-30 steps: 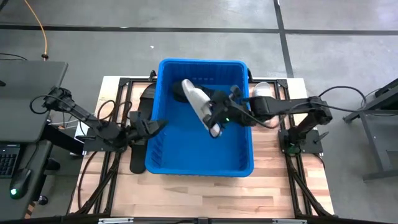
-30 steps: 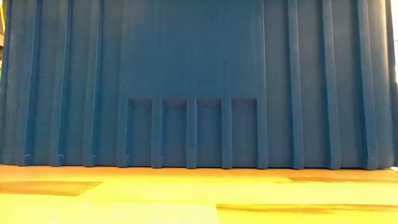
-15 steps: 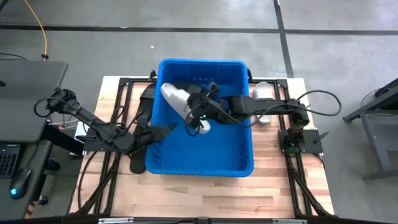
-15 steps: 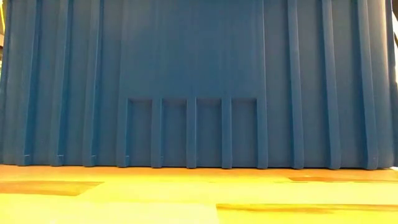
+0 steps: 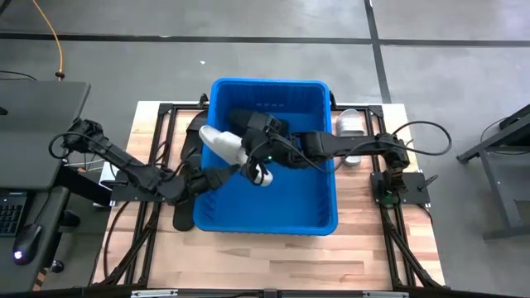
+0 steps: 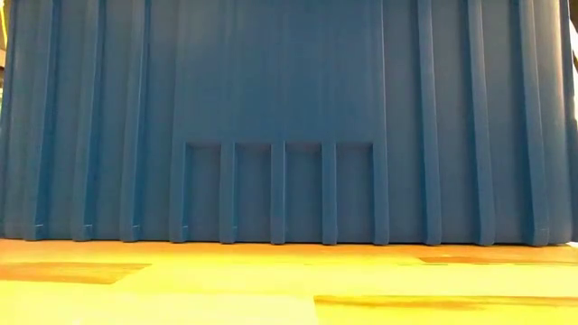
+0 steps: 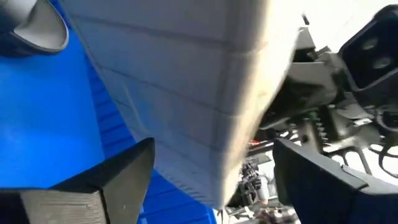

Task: Pick and place slides into bin
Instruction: Put the white slide into the blue container

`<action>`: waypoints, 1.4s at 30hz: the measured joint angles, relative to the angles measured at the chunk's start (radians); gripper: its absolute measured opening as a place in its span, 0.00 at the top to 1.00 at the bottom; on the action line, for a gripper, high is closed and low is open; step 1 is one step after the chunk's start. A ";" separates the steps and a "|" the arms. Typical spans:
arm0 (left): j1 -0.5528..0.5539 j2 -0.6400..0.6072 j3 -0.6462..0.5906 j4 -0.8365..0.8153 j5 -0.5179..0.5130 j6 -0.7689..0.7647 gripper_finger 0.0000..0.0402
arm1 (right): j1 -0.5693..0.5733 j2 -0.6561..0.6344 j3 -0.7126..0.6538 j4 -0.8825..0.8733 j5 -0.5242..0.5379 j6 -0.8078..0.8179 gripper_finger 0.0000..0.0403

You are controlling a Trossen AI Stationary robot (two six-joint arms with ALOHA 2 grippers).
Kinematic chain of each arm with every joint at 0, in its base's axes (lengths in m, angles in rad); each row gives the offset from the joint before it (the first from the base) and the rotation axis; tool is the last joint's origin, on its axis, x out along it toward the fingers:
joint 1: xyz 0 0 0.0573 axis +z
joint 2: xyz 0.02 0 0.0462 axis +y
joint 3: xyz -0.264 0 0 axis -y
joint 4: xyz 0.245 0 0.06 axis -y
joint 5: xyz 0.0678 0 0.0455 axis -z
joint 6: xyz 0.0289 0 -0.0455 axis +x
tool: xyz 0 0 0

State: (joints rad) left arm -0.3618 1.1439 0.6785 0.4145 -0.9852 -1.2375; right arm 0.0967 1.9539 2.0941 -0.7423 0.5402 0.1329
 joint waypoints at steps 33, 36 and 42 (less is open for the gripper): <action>0.084 -0.003 -0.001 -0.006 0.287 0.144 0.89 | 0.181 -0.075 0.000 -0.085 -0.042 0.120 1.00; 0.086 -0.007 -0.001 -0.015 0.301 0.169 0.92 | 0.181 -0.079 0.000 -0.112 -0.055 0.098 1.00; 0.090 -0.054 -0.001 -0.094 0.289 0.175 0.92 | 0.167 -0.096 0.000 -0.238 -0.127 0.084 1.00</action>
State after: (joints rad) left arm -0.2715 1.0902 0.6777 0.3206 -0.6965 -1.0622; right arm 0.2634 1.8577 2.0941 -0.9799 0.4135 0.2168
